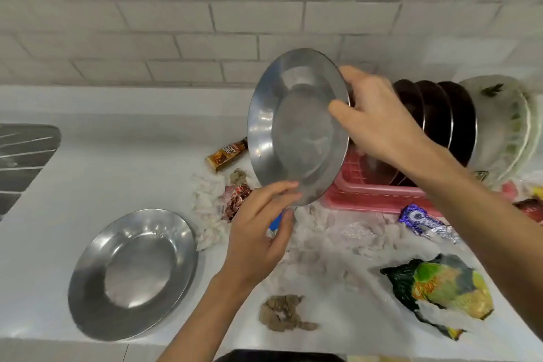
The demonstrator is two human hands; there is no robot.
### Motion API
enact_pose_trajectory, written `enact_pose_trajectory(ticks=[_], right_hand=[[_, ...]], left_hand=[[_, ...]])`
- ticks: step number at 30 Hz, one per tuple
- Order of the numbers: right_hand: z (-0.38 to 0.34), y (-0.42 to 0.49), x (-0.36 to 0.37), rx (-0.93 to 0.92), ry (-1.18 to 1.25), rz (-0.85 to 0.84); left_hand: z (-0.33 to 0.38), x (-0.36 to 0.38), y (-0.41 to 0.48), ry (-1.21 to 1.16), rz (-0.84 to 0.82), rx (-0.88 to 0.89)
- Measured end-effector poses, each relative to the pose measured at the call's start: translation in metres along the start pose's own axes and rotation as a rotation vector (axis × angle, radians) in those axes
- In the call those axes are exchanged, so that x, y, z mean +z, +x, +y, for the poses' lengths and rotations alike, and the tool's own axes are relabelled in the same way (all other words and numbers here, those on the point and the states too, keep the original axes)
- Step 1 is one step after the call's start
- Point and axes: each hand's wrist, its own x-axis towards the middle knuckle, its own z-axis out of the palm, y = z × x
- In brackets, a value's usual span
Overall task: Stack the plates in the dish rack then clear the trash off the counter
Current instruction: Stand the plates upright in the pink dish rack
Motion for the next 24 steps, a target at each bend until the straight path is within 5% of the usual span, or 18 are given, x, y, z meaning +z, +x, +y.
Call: enact_pose_trajectory(ticks=[8, 14, 24], right_hand=[[0.032, 0.007, -0.086, 0.190, -0.307, 0.208], [0.046, 0.002, -0.083, 0.232, -0.523, 0.186], [0.077, 0.020, -0.028, 0.182, -0.802, 0.049]], left_hand=[[-0.022, 0.076, 0.041, 0.019, -0.363, 0.001], [-0.032, 0.110, 0.033, 0.133, -0.712, -0.018], [-0.038, 0.109, 0.023, 0.135, -0.790, -0.026]])
